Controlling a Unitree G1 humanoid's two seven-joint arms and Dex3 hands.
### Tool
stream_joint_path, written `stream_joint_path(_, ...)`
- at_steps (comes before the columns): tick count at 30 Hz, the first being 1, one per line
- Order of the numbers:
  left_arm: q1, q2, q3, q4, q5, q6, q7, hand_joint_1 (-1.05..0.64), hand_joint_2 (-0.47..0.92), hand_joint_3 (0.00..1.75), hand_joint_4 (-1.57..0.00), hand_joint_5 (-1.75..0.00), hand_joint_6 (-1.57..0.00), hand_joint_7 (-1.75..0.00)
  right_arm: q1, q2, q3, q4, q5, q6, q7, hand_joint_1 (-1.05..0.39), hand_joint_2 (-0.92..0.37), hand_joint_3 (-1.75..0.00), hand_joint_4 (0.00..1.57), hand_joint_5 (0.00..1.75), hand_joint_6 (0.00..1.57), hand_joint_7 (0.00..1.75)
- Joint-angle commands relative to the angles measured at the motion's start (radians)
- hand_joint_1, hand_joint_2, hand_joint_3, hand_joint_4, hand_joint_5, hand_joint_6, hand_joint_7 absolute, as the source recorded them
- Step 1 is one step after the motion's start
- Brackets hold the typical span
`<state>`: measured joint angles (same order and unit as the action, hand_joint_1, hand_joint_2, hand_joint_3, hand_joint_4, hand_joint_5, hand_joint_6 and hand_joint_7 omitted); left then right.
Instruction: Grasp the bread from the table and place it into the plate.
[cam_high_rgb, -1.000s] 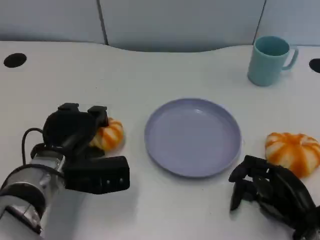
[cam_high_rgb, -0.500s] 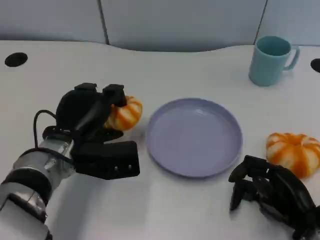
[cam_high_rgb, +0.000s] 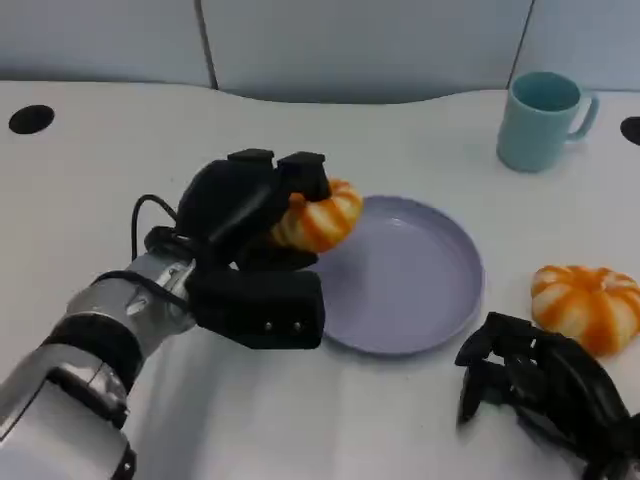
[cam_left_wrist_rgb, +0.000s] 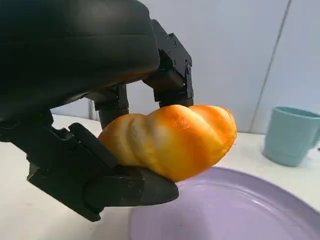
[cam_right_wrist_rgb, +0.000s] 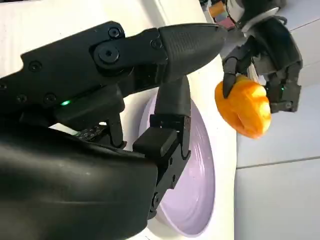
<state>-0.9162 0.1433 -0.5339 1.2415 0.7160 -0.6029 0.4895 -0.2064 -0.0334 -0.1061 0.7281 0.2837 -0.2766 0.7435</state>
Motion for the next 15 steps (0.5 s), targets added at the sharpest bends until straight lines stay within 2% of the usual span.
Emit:
stream_joint_path(1, -0.027, -0.013, -0.004, -0.009, -0.009, -0.03, -0.05, -0.27, 0.69, 0.91, -0.89, -1.75, -0.73, -1.75, 0.027, -0.002, 0.005, -0.004, -0.007, 0.012, -0.017, -0.52, -0.92, -0.23, 0.65, 1.59, 0.69, 1.2)
stream_joint_path(15, -0.042, -0.079, -0.048, -0.01, 0.022, -0.035, -0.069, -0.32, 0.67, 0.94, -0.92, -1.75, -0.75, -1.75, 0.038, 0.007, 0.011, -0.022, -0.001, 0.019, -0.009, -0.5, -0.92, -0.25, 0.63, 1.61, 0.67, 1.21)
